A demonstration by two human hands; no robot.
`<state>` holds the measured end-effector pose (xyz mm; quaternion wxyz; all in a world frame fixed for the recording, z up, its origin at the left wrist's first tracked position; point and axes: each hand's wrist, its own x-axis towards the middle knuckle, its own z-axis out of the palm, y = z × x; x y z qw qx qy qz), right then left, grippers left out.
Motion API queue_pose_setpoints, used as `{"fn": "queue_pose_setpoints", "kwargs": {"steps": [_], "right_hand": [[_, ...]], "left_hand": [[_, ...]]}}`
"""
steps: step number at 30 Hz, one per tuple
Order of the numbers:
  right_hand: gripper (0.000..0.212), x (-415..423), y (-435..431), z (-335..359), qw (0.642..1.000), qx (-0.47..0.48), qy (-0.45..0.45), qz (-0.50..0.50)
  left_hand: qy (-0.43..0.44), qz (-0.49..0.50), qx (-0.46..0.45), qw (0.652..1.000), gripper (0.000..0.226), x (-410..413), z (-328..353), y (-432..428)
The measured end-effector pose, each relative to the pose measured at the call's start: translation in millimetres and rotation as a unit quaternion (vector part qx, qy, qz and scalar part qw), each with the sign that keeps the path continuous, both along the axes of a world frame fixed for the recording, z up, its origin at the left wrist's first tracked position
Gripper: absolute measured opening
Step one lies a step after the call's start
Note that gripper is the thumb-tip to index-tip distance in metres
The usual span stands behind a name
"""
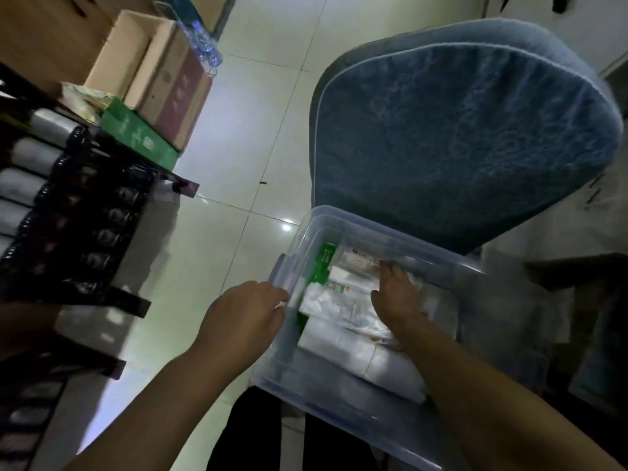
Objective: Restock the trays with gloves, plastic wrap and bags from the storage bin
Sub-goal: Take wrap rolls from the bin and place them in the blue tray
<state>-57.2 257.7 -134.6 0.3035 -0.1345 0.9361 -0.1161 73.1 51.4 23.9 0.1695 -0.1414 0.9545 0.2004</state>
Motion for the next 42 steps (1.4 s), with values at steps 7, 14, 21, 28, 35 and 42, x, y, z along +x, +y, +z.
{"fn": "queue_pose_setpoints", "kwargs": {"steps": [7,14,21,28,35,42], "right_hand": [[0.060,-5.1,4.6,-47.5,0.988,0.104,0.074,0.091],[0.036,2.0,25.5,-50.3,0.992,0.070,0.087,0.058],[0.037,32.2,31.1,27.5,0.983,-0.172,0.005,0.056],[0.050,84.5,34.4,70.7,0.958,-0.259,-0.015,0.120],[0.010,88.8,79.4,11.5,0.933,-0.224,0.002,-0.281],[0.037,58.9,116.7,-56.6,0.998,-0.015,-0.063,-0.013]], "left_hand": [[-0.026,-0.017,0.013,0.999,0.020,-8.8,-22.1,6.0],[-0.034,-0.051,0.028,0.998,0.027,-23.3,-34.9,9.1],[-0.028,-0.151,-0.015,0.988,0.053,-33.4,-37.1,28.8],[-0.113,-0.273,-0.094,0.951,0.046,-21.1,-26.3,45.5],[-0.113,-0.180,-0.162,0.964,0.048,-15.6,-21.6,27.1],[-0.064,-0.103,-0.169,0.978,0.055,-24.2,-36.5,20.7]]}}
